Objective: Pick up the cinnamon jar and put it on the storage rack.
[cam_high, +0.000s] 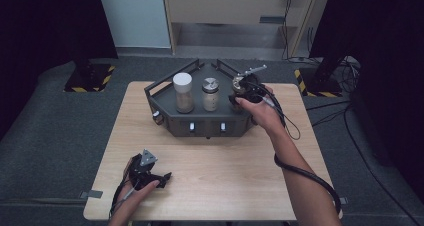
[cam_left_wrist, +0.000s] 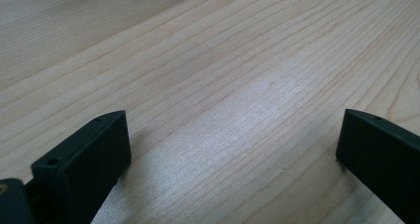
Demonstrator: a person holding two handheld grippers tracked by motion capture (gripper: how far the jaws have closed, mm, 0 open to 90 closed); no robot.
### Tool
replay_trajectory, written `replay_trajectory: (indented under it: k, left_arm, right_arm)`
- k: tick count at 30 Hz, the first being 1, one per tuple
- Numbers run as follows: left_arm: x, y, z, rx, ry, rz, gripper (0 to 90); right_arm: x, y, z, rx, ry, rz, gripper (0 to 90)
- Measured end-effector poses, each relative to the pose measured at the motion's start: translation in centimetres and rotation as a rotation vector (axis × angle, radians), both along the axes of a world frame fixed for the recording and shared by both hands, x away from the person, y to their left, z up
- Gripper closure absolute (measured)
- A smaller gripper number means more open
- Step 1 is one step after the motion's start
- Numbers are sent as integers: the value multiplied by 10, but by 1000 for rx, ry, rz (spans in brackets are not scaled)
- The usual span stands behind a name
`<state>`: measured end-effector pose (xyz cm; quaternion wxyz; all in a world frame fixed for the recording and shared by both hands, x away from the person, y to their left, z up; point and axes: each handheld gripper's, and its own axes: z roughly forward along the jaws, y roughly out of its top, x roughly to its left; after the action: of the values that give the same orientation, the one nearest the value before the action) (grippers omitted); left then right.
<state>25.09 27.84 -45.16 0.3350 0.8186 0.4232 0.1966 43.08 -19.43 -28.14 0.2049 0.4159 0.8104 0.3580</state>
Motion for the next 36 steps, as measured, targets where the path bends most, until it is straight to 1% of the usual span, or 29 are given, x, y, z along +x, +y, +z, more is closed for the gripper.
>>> replay_trajectory:
  k: [23, 27, 28, 36]
  left_arm:
    - [0, 0, 0, 0, 0, 0, 0]
    - [0, 0, 0, 0, 0, 0, 0]
    - [0, 0, 0, 0, 0, 0, 0]
    - [0, 0, 0, 0, 0, 0, 0]
  right_arm:
    - [4, 6, -9, 0, 21, 1, 310]
    - [4, 6, -13, -2, 25, -2, 309]
    - [4, 5, -15, 9, 24, -5, 310]
    - [3, 3, -18, 24, 18, -9, 309]
